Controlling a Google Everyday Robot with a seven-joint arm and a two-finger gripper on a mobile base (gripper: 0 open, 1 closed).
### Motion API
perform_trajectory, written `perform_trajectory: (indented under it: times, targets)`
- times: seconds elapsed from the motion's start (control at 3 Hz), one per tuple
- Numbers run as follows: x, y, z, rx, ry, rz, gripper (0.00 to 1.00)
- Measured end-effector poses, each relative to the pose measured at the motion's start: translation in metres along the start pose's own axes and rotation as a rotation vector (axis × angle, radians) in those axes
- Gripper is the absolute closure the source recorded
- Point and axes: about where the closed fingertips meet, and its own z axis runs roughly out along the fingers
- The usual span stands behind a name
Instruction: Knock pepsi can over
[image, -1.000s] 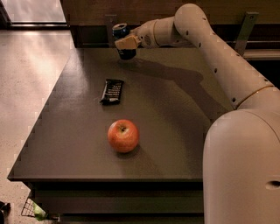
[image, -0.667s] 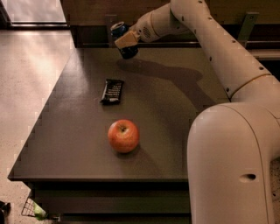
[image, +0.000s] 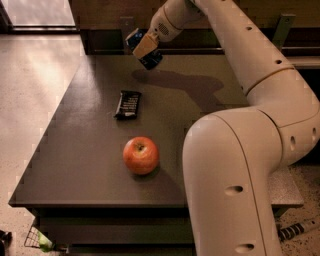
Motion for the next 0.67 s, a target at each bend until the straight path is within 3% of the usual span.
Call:
perform_trajectory:
  times: [0.33, 0.67]
  targets:
    - [0.008, 0.0, 0.002, 0.009, 0.099, -0.012, 1.0]
    - [0.022, -0.003, 0.011, 0.033, 0.238, -0.021, 1.0]
